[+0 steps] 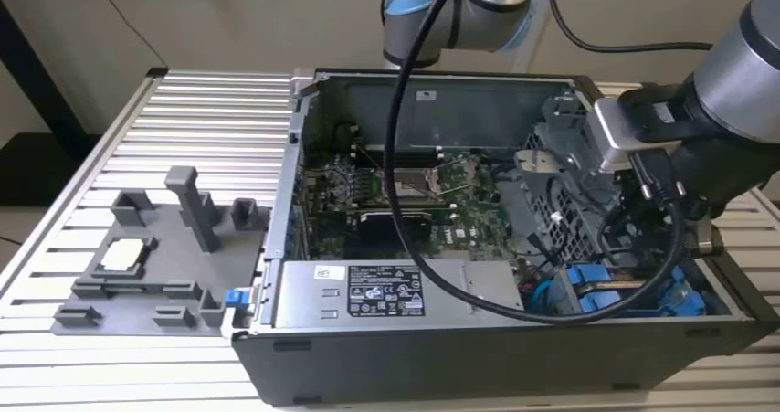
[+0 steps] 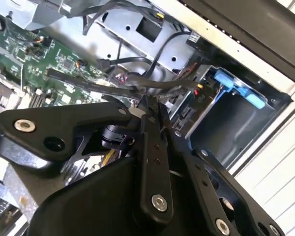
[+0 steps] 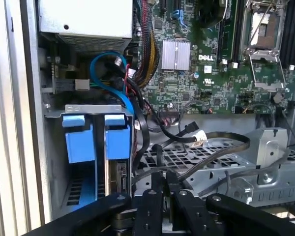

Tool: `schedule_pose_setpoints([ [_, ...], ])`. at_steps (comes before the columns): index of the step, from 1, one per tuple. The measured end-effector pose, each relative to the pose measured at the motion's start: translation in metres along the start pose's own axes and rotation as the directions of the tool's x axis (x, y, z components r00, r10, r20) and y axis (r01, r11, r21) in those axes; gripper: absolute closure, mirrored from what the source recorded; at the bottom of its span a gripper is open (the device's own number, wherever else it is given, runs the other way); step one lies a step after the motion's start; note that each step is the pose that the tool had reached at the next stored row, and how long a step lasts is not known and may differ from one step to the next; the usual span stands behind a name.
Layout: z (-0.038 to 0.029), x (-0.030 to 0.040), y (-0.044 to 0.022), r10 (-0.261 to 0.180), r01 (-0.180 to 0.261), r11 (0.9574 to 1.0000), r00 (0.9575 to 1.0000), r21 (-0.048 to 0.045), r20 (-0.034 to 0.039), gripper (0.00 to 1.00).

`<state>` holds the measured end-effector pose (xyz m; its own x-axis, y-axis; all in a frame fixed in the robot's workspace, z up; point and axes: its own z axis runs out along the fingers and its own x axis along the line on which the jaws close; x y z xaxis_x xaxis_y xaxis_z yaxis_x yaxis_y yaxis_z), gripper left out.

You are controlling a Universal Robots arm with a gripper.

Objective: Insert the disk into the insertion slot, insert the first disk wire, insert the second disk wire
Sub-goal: 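Insert the second disk wire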

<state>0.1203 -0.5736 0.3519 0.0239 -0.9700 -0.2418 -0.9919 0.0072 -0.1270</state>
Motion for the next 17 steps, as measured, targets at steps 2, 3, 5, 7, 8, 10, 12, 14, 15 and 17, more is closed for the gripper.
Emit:
schedule_pose_setpoints([
  [2, -0.0068, -0.0010, -0.0008, -0.002, 0.002, 1.0000, 1.0000, -0.0005, 0.0013, 0.85],
  [3, -0.0101, -0.0016, -0.0008, -0.003, 0.003, 1.0000, 1.0000, -0.0008, 0.0018, 0.85],
  [5, -0.0123, -0.0012, 0.0005, -0.007, 0.007, 1.0000, 1.0000, -0.0008, -0.0005, 0.85],
  [7, -0.0126, -0.0012, 0.0010, -0.012, 0.012, 0.9999, 0.9997, -0.0023, -0.0209, 0.85],
  [8, -0.0126, -0.0011, 0.0012, -0.016, 0.016, 0.9999, 0.9994, -0.0033, -0.0319, 0.85],
  [10, -0.0127, -0.0010, 0.0017, -0.023, 0.023, 0.9997, 0.9986, -0.0052, -0.0474, 0.85],
  [12, -0.0133, 0.0010, 0.0032, -0.025, 0.024, 0.9997, 0.9983, -0.0057, -0.0523, 0.85],
  [14, -0.0145, 0.0040, 0.0074, -0.025, 0.025, 0.9997, 0.9983, -0.0044, -0.0525, 0.85],
  [15, -0.0152, 0.0061, 0.0089, -0.025, 0.025, 0.9997, 0.9983, -0.0040, -0.0527, 0.85],
  [17, -0.0157, 0.0098, 0.0099, -0.025, 0.025, 0.9997, 0.9983, -0.0039, -0.0526, 0.85],
])
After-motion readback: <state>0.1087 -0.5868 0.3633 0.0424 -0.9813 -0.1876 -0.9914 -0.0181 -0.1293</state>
